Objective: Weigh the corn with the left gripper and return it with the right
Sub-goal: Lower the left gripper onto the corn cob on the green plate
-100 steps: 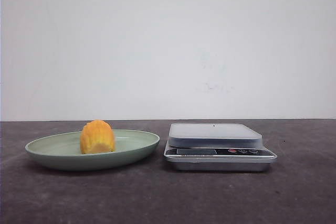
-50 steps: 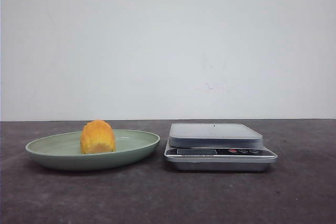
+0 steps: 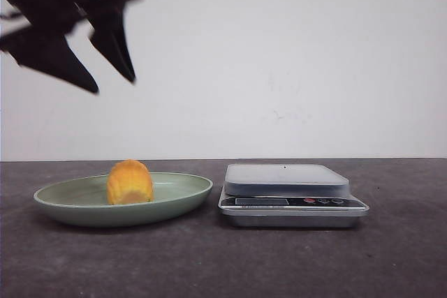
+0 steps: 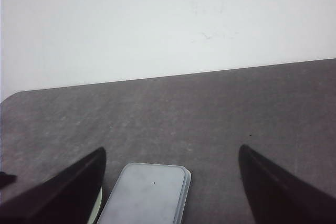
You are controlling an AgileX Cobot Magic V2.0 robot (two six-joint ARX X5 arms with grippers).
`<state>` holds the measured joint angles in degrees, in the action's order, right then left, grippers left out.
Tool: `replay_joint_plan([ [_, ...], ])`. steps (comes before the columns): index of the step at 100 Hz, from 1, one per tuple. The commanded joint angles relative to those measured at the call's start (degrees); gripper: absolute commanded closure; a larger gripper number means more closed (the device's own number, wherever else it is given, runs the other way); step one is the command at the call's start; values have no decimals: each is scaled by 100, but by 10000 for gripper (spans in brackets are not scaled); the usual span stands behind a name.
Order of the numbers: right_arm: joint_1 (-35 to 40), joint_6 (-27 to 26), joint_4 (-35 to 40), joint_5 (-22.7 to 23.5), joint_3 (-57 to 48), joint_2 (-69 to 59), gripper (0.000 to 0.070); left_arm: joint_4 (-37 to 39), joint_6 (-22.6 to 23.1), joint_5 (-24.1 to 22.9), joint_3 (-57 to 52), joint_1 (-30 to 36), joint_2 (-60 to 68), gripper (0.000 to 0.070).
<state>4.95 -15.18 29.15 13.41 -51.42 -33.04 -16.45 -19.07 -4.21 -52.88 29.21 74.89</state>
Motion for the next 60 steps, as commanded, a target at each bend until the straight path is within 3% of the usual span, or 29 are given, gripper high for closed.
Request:
replay_joint_plan([
  [1,22,70,-26,13,-109,-22,189,144,0,-79,-81,94,284,373],
  [38,22,216,125,9,-109,-22,189,302,-444,-83,-81,236,1484,343],
  [60,22,219,153,11,-109,-22,189,227,-461,-83,-81,269,1698,344],
])
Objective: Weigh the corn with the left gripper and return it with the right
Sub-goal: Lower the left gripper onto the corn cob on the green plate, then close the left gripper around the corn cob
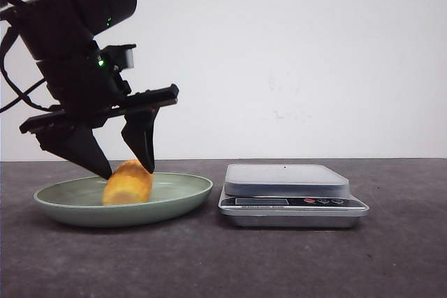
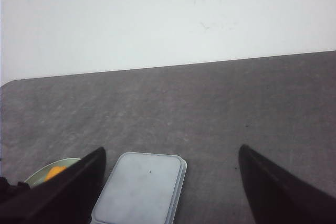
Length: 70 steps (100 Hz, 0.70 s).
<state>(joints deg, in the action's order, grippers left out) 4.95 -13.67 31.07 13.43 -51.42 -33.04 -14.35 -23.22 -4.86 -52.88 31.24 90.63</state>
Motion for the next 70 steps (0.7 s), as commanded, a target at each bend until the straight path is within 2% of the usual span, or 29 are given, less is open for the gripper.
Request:
replay_joint_plan([
  [1,22,68,-42,9,-109,-22,189,15,-46,-17,-81,66,125,345],
  [8,22,66,-44,9,-109,-22,189,20,-48,-17,-81,72,125,347],
  [13,22,66,-50,9,-109,-22,189,24,-48,-17,-81,85,125,374],
  [25,22,63,-59,7,-109,-22,189,24,-26,-9,-81,103,125,607],
  [32,22,63,-57,7,-109,-22,189,22,-17,-7,-81,109,125,690],
  [51,22,66,-57,7,-109,-20,189,9,-20,-4,-96,107,92,690],
  [70,22,66,-52,7,-109,-20,189,-400,20,63,-431,186,-455,690],
])
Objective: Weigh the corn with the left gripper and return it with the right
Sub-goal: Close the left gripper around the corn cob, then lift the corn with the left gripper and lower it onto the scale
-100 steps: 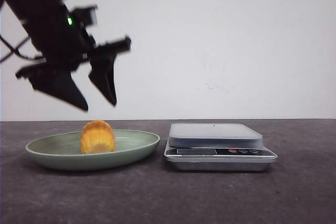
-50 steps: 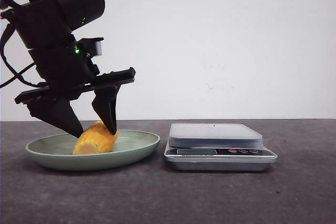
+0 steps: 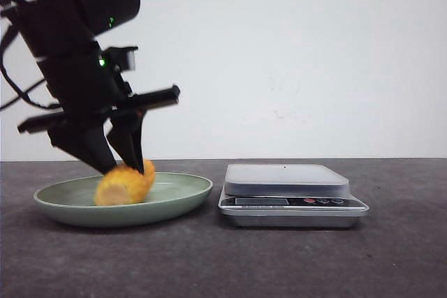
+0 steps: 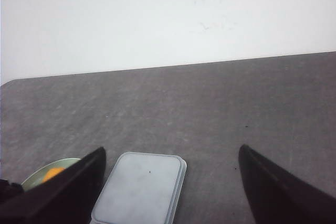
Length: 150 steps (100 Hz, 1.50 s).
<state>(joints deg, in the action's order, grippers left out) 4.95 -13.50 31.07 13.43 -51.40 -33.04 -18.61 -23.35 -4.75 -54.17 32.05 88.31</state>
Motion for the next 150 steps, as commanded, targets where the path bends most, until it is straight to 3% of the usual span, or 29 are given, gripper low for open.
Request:
replay_joint_plan([
  [1,22,48,-55,7,-111,-20,189,9,31,83,-341,114,-256,690],
  [13,22,48,-57,7,-111,-20,189,-313,55,522,-1054,293,-367,688],
  [34,22,44,-63,9,-111,-20,189,-761,352,232,-2586,944,295,688],
  [52,22,46,-52,9,-111,-15,189,-719,297,186,-3342,1237,1099,688],
  [133,22,48,76,7,-111,-9,189,-195,107,127,-3449,1373,2638,681],
  [144,22,48,79,7,-111,-9,189,-199,107,131,-3449,1373,2686,645],
  [150,22,48,79,7,-111,-9,189,-199,107,129,-3449,1375,2693,542],
])
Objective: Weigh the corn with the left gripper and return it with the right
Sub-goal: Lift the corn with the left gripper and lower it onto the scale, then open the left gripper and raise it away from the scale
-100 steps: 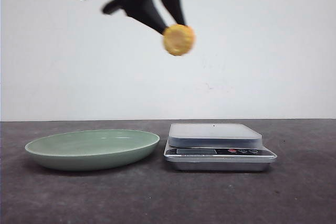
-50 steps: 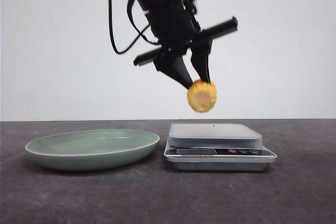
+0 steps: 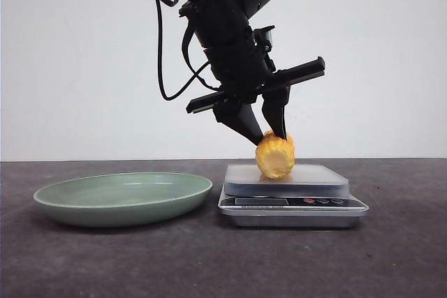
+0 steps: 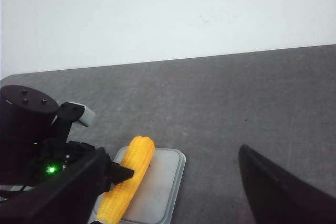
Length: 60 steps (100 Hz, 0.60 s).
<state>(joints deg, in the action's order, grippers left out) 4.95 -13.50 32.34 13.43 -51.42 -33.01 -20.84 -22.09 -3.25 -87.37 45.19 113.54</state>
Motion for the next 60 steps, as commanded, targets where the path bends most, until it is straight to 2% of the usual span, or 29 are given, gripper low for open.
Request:
replay_joint_plan([
  [1,22,48,-48,7,-109,-11,189,24,-20,-20,-129,63,170,519],
  [7,22,48,-48,7,-109,-11,189,28,-20,-20,-129,63,170,374],
  [11,22,50,-48,7,-109,-11,189,26,-20,7,-129,68,170,325],
  [34,22,48,-48,9,-109,-11,188,-55,122,111,-142,92,-267,322],
  [60,22,39,-81,181,-109,-13,189,-269,730,-232,-146,96,-2164,323],
])
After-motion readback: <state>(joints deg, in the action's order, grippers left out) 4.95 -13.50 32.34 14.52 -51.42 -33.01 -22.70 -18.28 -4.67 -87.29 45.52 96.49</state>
